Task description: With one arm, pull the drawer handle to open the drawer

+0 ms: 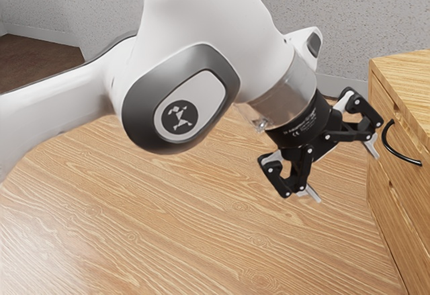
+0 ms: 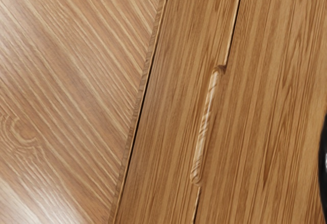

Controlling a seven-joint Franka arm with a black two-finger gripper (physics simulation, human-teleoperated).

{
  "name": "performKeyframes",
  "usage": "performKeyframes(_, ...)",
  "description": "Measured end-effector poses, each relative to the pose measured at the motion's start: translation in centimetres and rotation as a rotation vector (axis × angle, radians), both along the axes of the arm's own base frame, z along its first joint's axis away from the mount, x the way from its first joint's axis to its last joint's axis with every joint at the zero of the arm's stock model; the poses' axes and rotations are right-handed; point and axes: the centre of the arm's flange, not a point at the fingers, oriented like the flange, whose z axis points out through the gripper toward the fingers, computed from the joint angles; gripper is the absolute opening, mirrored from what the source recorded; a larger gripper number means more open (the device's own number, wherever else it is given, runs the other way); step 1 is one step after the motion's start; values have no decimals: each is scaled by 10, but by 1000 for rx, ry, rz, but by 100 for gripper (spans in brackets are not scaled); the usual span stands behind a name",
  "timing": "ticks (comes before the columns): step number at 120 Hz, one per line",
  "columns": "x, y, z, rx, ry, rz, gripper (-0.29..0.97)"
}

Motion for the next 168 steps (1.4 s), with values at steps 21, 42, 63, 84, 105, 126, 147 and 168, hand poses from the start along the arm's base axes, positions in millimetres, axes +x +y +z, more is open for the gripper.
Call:
performKeyframes(21, 6, 0, 4, -5, -11, 4, 68)
performKeyframes(42, 15, -1, -5, 1, 2, 11, 68)
performKeyframes(63, 19, 2, -9, 4, 7, 17, 68)
performKeyframes(84, 26, 1, -6, 0, -2, 20, 68)
performKeyframes(105, 29, -6, -10, 2, 3, 13, 68)
performKeyframes(126, 28, -8, -11, 3, 5, 10, 68)
performKeyframes(147, 29, -5, -15, 6, 11, 15, 68)
performKeyframes(168, 31, 1, -10, 5, 1, 24, 68)
